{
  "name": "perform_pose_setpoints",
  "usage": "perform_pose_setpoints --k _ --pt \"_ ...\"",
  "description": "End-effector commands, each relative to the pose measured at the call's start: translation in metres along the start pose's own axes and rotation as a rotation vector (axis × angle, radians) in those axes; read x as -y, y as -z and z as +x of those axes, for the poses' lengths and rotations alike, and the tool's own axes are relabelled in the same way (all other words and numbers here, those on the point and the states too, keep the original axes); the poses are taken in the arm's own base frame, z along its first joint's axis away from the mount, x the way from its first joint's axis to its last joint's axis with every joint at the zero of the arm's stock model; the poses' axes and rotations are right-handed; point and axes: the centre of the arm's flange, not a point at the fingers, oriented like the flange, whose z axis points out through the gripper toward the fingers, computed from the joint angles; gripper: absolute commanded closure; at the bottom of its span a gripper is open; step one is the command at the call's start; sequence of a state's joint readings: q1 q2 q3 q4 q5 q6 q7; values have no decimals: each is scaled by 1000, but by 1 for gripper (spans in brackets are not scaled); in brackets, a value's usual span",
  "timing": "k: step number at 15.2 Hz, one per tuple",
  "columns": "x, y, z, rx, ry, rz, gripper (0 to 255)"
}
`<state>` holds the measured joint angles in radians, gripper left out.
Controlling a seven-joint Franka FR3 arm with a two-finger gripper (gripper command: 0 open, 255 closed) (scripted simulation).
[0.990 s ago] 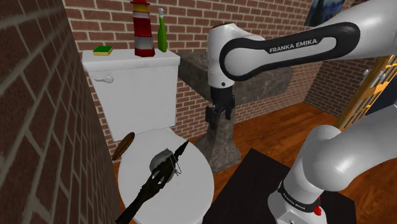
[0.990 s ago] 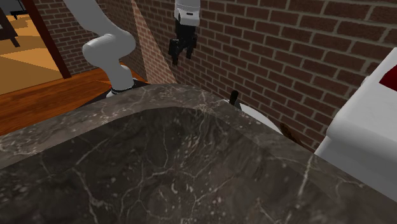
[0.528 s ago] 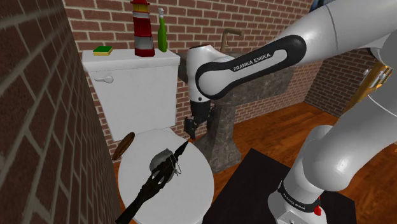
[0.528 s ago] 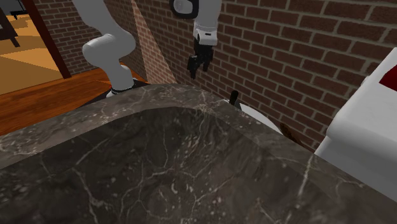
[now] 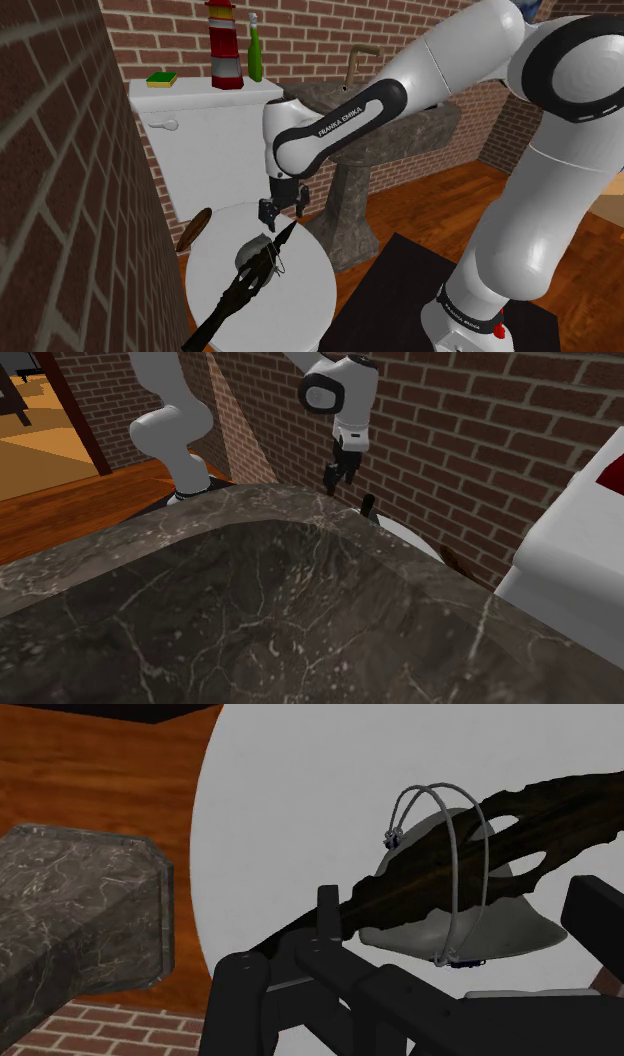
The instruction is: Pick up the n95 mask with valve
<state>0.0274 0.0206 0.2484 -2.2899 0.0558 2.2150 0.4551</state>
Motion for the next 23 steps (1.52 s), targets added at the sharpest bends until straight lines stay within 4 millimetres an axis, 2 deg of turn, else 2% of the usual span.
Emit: perform_pose_setpoints --k 1,5,12,14,15,23 --pt "13 -16 16 -7 -15 11 0" --pt "33 -41 47 -16 -39 28 0" --pt "33 -78 51 -16 -39 28 0" --pt "33 -81 51 -16 -39 28 0" --pt "33 -81 50 -16 -39 28 255" --pt "33 -81 50 -17 -39 28 255"
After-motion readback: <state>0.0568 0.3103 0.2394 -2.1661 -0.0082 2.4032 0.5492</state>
